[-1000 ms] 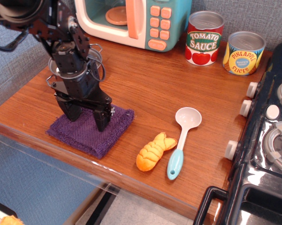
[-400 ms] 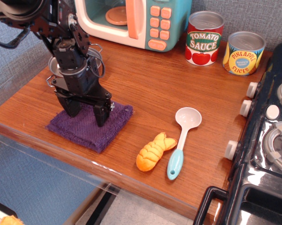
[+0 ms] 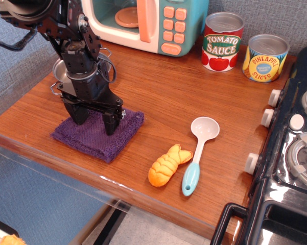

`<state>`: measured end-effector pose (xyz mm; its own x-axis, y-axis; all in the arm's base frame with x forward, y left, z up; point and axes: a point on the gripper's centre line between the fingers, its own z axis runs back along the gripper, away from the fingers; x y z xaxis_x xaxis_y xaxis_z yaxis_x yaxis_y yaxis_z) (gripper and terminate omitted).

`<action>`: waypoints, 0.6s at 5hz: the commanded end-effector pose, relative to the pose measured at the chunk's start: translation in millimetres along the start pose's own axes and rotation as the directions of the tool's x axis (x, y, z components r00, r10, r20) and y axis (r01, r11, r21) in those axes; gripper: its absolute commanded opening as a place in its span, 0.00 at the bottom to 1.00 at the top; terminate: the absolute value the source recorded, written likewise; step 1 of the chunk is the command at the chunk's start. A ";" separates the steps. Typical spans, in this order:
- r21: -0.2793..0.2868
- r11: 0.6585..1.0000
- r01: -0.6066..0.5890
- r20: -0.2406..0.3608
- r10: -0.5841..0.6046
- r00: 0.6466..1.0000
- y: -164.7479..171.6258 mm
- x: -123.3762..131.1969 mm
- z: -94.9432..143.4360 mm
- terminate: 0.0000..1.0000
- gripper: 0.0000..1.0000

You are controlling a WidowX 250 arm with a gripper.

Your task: Move the purple towel to the back middle of the table

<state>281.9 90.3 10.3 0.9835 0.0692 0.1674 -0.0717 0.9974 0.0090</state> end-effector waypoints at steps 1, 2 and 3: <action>-0.057 0.996 0.070 -0.068 -0.074 0.995 -31.2 -0.7 -20.0 0.00 1.00; -0.078 0.994 0.080 -0.061 -0.084 0.995 -42.6 14.2 -17.7 0.00 1.00; -0.091 0.992 0.085 -0.041 -0.089 0.995 -55.8 37.8 -15.7 0.00 1.00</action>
<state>332.3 47.2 11.9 0.9884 -0.0027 0.1521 0.0111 0.9985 -0.0541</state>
